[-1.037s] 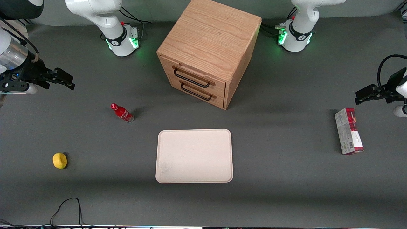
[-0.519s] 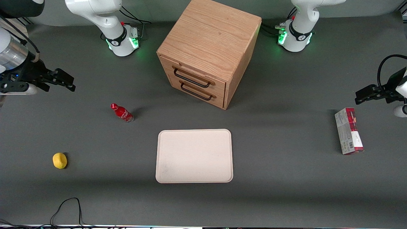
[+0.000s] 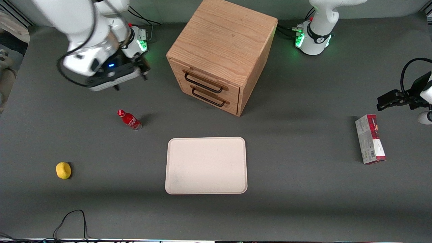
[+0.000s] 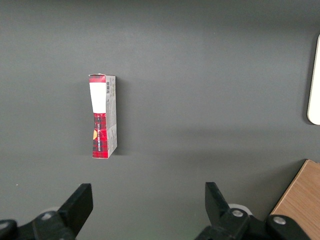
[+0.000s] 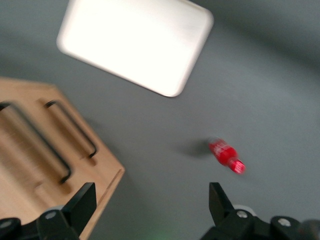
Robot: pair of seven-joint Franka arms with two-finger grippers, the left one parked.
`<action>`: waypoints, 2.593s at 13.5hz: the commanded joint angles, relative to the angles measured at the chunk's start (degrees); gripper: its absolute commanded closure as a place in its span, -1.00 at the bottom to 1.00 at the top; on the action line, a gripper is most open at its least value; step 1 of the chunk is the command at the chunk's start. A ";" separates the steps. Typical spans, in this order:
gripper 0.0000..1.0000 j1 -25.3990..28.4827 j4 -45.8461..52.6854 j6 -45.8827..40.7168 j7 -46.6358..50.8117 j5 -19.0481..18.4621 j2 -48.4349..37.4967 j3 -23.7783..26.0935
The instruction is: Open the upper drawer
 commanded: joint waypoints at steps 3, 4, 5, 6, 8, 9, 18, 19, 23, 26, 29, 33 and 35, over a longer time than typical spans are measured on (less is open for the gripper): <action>-1.00 -0.19 6.25 -2.11 -12.86 0.62 7.89 8.82; -1.00 -0.28 6.34 -2.11 -13.39 2.27 9.38 9.96; -1.00 -0.28 6.69 -2.02 -14.70 5.33 10.79 10.24; -1.00 -0.28 6.69 -1.85 -16.19 8.32 12.19 10.15; -1.00 -0.28 6.52 -1.23 -19.18 10.02 15.61 10.15; -1.00 -0.28 6.52 -0.88 -19.80 10.02 17.55 10.15; -1.00 -0.02 3.36 6.32 -22.80 9.67 24.51 10.24; -1.00 0.25 2.83 7.28 -22.88 9.32 24.86 10.24; -1.00 0.60 0.11 10.63 -22.80 9.23 24.95 10.33; -1.00 0.69 -1.74 12.21 -22.80 8.01 24.95 10.41; -1.00 0.77 -2.18 13.00 -22.80 7.22 25.13 10.41; -1.00 0.60 -2.19 14.33 -22.97 2.04 26.88 10.33; -1.00 0.25 0.70 14.24 -22.97 0.01 28.37 10.15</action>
